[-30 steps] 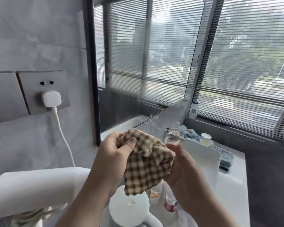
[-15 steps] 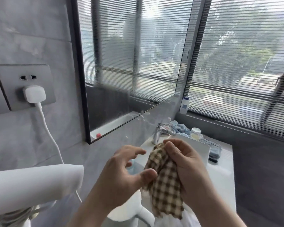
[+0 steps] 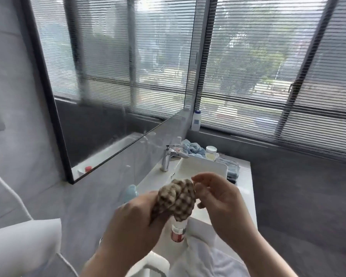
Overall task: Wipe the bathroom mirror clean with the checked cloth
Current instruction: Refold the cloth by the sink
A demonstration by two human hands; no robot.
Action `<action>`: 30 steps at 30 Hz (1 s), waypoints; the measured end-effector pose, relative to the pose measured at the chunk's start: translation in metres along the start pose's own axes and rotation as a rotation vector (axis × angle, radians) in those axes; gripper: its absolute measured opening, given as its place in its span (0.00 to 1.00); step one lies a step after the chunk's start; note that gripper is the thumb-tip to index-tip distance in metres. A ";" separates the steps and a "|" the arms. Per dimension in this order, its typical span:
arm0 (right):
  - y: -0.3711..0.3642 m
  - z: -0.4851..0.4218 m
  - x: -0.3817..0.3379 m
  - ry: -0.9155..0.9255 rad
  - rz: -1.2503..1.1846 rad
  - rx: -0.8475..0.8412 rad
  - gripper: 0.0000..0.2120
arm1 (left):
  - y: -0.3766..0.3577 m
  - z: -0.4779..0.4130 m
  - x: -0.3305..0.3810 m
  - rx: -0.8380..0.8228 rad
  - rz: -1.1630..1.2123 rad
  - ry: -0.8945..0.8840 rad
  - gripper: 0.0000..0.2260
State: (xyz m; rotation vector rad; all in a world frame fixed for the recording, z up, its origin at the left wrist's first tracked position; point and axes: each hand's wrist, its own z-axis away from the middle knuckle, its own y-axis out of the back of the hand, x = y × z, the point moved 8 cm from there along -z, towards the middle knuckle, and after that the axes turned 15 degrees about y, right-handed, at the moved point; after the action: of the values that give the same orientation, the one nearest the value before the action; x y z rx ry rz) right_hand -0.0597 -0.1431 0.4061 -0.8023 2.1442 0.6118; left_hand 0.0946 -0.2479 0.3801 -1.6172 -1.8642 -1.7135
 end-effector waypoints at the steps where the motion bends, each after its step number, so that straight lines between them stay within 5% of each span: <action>1: 0.007 0.000 0.005 0.010 0.089 -0.011 0.13 | -0.001 -0.005 -0.003 0.013 -0.029 -0.007 0.11; 5: 0.044 0.003 0.023 0.093 0.575 -0.071 0.07 | -0.015 -0.023 -0.011 0.065 -0.134 -0.026 0.18; 9: 0.088 0.010 0.036 0.094 0.856 -0.084 0.10 | -0.033 -0.034 -0.002 0.065 -0.235 -0.054 0.12; 16: 0.158 0.023 0.055 -0.017 0.784 0.027 0.07 | -0.067 -0.035 0.035 0.045 -0.244 -0.157 0.12; 30: 0.361 0.083 0.071 -0.199 1.100 -0.046 0.09 | -0.193 -0.026 0.152 -0.012 -0.317 -0.232 0.10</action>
State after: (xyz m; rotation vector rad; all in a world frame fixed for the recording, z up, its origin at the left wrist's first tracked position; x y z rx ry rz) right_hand -0.3113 0.1336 0.3602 0.5022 2.2502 1.2065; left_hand -0.1251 -0.1353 0.3731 -1.6599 -2.3328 -1.7117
